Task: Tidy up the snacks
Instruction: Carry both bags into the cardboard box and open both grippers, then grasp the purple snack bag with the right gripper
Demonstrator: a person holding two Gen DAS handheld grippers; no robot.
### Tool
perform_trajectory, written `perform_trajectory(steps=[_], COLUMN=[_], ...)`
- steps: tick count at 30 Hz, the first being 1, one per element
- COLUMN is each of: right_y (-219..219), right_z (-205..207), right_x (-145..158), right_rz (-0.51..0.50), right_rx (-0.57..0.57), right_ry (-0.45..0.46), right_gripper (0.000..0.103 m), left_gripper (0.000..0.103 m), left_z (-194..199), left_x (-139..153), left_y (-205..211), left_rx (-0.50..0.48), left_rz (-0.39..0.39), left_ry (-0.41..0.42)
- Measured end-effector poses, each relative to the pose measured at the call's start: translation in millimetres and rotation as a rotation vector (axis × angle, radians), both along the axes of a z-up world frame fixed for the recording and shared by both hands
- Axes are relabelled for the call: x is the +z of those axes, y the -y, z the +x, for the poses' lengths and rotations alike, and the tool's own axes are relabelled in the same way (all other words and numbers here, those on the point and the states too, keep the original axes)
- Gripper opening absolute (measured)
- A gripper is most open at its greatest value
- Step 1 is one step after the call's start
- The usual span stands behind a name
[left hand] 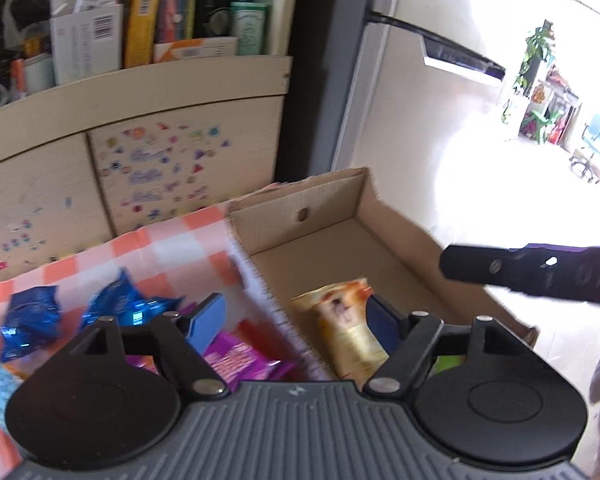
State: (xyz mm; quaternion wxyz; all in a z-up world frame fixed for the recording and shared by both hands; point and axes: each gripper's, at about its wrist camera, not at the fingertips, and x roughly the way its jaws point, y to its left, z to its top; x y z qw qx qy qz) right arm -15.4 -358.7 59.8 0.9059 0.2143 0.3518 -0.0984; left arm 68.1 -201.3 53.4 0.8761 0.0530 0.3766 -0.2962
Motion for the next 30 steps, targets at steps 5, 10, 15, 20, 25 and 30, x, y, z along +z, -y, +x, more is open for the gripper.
perform_trajectory(steps=[5, 10, 15, 20, 25, 30], right_y=[-11.8, -33.7, -60.5, -85.5, -99.6, -111.5], right_z=[6.2, 15.4, 23.9, 31.8, 40.0, 51.3], right_x=[-3.0, -6.4, -12.5, -22.1, -28.7, -40.4], right_rz=[0.05, 0.042, 0.021, -0.014, -0.047, -0.086], right_rx=[0.072, 0.162, 0.27, 0.352, 0.404, 0.461], right_ry=[0.012, 0.007, -0.009, -0.04, -0.055, -0.077], right_gripper=[0.082, 0.085, 0.086, 0.086, 0.086, 0.086], left_gripper=[0.077, 0.077, 0.079, 0.08, 0.08, 0.08], left_z=[2.3, 8.5, 9.4, 7.2, 5.9, 3.0], left_x=[2.0, 4.3, 2.5, -8.1, -27.3, -49.3], left_y=[-33.9, -74.9, -113.2, -141.1, -155.8, -160.4], left_rx=[0.027, 0.064, 0.112, 0.154, 0.179, 0.208], left_rz=[0.02, 0.023, 0.029, 0.021, 0.043, 0.089], left_ry=[-0.022, -0.049, -0.051, -0.068, -0.125, -0.168])
